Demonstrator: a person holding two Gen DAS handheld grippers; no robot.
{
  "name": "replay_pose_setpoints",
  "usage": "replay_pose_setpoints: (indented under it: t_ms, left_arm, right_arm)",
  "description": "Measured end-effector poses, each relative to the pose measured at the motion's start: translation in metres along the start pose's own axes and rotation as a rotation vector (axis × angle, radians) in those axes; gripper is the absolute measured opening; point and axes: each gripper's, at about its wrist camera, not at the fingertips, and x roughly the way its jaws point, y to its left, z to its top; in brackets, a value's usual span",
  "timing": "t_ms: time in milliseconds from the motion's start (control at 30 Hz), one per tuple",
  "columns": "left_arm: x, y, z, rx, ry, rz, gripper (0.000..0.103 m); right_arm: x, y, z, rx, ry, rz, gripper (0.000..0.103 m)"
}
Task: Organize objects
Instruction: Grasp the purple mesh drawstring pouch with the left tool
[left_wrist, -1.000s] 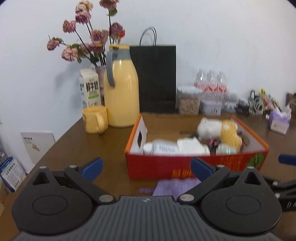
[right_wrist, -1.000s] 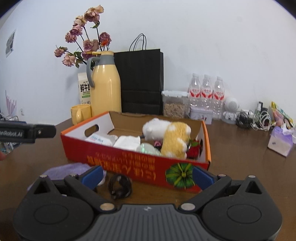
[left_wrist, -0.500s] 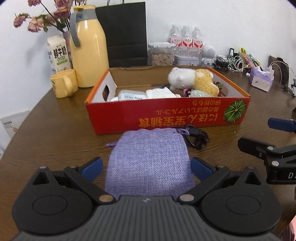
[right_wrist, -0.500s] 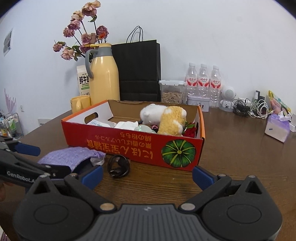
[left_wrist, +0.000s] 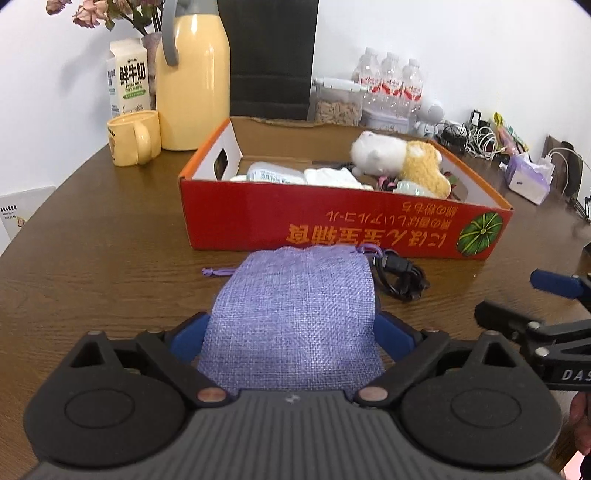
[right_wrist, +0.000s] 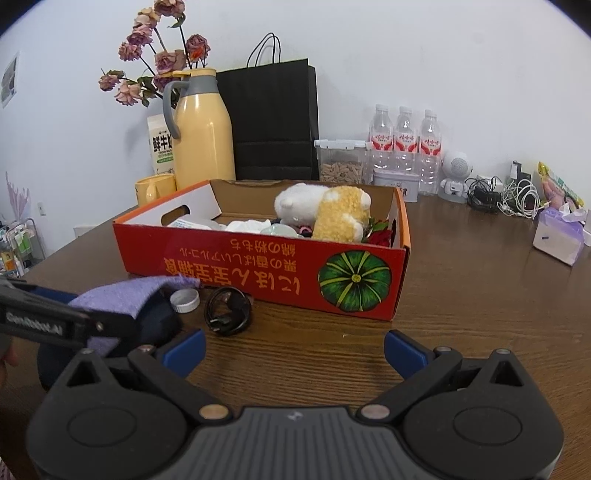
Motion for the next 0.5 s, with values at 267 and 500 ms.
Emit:
replay_pose_setpoints:
  t_ms: [267, 500]
  left_arm:
    - [-0.005, 0.003, -0.001, -0.001, -0.029, -0.041, 0.062]
    - [-0.016, 0.004, -0.001, 0.0, -0.081, -0.065, 0.015]
  right_arm:
    - [0.006, 0.001, -0.003, -0.003, 0.02, -0.003, 0.103]
    - [0.009, 0.003, -0.004, -0.013, 0.033, -0.008, 0.103]
